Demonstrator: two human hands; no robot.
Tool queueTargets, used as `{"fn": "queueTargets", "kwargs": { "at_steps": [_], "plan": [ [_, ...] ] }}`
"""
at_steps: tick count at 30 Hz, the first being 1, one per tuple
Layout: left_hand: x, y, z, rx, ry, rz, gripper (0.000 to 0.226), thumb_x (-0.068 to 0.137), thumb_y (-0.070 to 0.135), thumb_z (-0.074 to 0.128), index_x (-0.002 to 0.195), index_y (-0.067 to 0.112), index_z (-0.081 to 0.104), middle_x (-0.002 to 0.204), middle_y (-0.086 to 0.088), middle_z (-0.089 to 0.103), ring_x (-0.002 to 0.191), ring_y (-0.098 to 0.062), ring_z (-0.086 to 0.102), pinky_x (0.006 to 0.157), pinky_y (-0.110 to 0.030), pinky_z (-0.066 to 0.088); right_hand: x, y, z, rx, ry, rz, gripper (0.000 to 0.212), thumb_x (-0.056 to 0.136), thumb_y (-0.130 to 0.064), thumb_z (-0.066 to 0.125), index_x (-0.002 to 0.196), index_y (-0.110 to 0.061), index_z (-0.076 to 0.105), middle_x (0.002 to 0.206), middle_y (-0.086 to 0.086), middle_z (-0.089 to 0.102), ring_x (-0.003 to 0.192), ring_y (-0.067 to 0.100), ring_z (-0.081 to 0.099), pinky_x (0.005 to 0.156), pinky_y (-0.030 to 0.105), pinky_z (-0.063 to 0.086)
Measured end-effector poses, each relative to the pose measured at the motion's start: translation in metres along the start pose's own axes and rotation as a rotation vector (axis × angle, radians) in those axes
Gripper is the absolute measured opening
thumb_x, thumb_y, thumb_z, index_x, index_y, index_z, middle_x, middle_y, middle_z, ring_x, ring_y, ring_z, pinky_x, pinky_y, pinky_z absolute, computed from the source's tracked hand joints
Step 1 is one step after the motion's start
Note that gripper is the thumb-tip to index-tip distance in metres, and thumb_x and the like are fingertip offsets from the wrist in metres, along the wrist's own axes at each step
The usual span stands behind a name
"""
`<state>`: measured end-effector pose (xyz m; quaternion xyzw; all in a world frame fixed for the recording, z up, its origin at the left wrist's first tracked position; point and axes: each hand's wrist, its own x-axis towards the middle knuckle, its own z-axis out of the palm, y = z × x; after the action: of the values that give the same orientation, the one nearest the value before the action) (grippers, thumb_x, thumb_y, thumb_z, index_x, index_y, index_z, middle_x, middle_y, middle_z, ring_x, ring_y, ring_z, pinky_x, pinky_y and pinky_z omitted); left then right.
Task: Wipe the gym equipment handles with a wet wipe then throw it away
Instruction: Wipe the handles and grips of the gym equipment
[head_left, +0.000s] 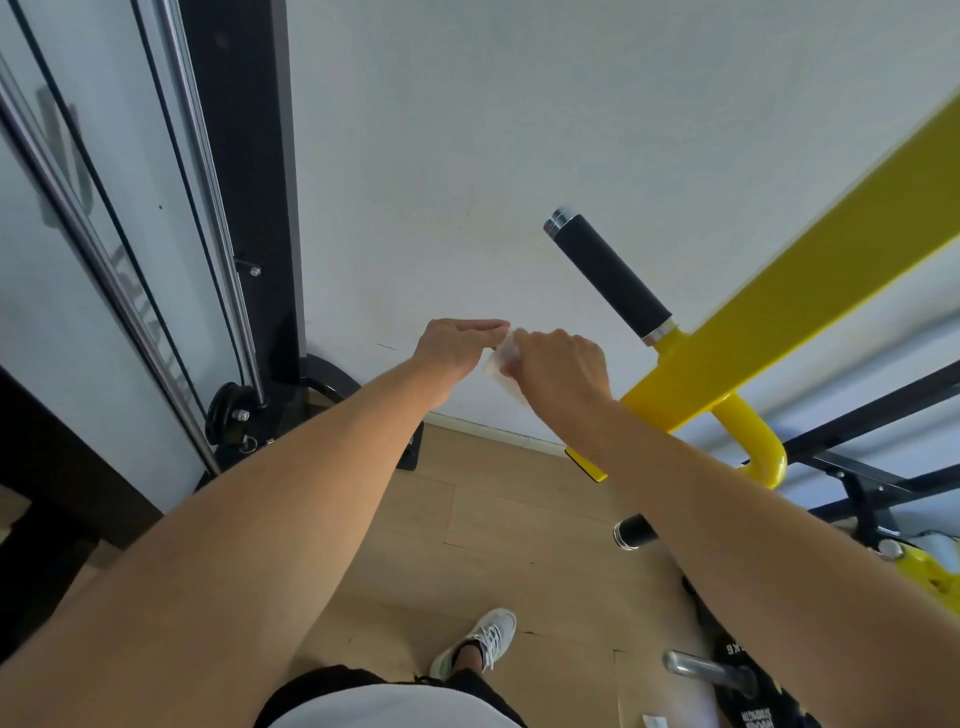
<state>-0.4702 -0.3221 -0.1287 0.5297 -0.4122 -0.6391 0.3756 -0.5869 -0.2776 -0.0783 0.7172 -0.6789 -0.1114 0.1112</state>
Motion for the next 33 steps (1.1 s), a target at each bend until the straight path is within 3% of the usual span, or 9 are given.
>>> {"fn": "queueTargets", "kwargs": {
  "at_steps": [3,8,11,15,21,23,26,29,33],
  "plan": [
    [-0.002,0.0,-0.001,-0.001,-0.006,-0.01,0.022,0.09,0.026,0.075,0.112,0.024,0.078,0.124,0.006,0.071,0.129,-0.015,0.055,0.099,-0.025,0.03,0.0,-0.003,0.0,-0.008,-0.006,-0.004,0.021,0.101,-0.025,0.056,0.12,-0.016,0.058,0.075,-0.003,0.053,0.068,0.019,0.051,0.067,0.029,0.039],
    [-0.003,0.001,-0.003,0.004,-0.028,-0.042,0.025,0.088,0.029,0.077,0.113,0.027,0.078,0.129,0.002,0.068,0.129,-0.018,0.054,0.098,-0.026,0.029,-0.027,0.016,-0.012,-0.233,-0.105,-0.066,0.013,0.094,-0.017,0.066,0.1,-0.015,0.055,0.066,0.0,0.043,0.066,0.017,0.052,0.065,0.03,0.04],
    [-0.006,0.004,-0.001,0.017,-0.039,-0.051,0.027,0.09,0.029,0.075,0.117,0.026,0.076,0.128,0.004,0.068,0.12,-0.014,0.057,0.096,-0.026,0.028,-0.015,0.012,-0.012,-0.128,-0.085,-0.004,0.007,0.093,-0.021,0.062,0.095,-0.015,0.062,0.067,0.0,0.05,0.06,0.017,0.049,0.064,0.03,0.04],
    [-0.008,0.005,-0.002,0.034,-0.07,-0.056,0.024,0.092,0.025,0.072,0.116,0.025,0.077,0.124,0.007,0.07,0.108,-0.009,0.058,0.1,-0.027,0.028,-0.001,-0.003,-0.004,0.07,0.002,0.054,0.016,0.1,-0.025,0.054,0.097,-0.019,0.068,0.073,-0.004,0.057,0.066,0.018,0.052,0.065,0.031,0.037],
    [-0.006,0.001,-0.001,0.027,-0.052,-0.016,0.025,0.091,0.027,0.073,0.116,0.025,0.077,0.121,0.006,0.069,0.125,-0.015,0.056,0.097,-0.024,0.031,-0.01,0.011,-0.006,-0.057,-0.125,0.072,0.007,0.093,-0.023,0.059,0.092,-0.016,0.062,0.071,0.0,0.057,0.056,0.016,0.048,0.064,0.031,0.04],
    [-0.006,-0.001,-0.001,0.011,-0.057,-0.03,0.026,0.091,0.029,0.074,0.116,0.026,0.077,0.125,0.005,0.069,0.124,-0.016,0.057,0.099,-0.026,0.033,-0.013,0.012,-0.008,-0.074,-0.123,0.064,0.007,0.093,-0.022,0.06,0.092,-0.015,0.061,0.071,0.0,0.055,0.055,0.016,0.045,0.063,0.031,0.041],
    [-0.008,0.002,0.0,0.018,-0.061,-0.03,0.026,0.092,0.026,0.072,0.118,0.024,0.076,0.127,0.004,0.069,0.125,-0.015,0.057,0.098,-0.024,0.032,-0.003,0.006,-0.008,0.092,-0.094,0.081,0.015,0.092,-0.024,0.055,0.085,-0.015,0.064,0.067,-0.001,0.053,0.059,0.017,0.05,0.062,0.031,0.039],
    [-0.011,0.004,0.002,0.025,-0.027,-0.001,0.025,0.094,0.022,0.07,0.119,0.02,0.076,0.128,0.0,0.069,0.122,-0.014,0.056,0.096,-0.021,0.032,0.001,-0.002,-0.005,0.093,-0.023,0.053,0.013,0.099,-0.027,0.057,0.097,-0.017,0.066,0.065,-0.006,0.044,0.055,0.011,0.041,0.064,0.029,0.036],
    [-0.011,0.003,0.001,0.02,-0.016,0.01,0.025,0.094,0.021,0.069,0.119,0.019,0.076,0.122,0.001,0.069,0.121,-0.015,0.056,0.096,-0.022,0.034,-0.005,0.006,-0.009,0.04,-0.195,0.105,0.01,0.096,-0.021,0.055,0.093,-0.014,0.062,0.071,0.0,0.056,0.058,0.015,0.05,0.06,0.03,0.038]
  ]
}}
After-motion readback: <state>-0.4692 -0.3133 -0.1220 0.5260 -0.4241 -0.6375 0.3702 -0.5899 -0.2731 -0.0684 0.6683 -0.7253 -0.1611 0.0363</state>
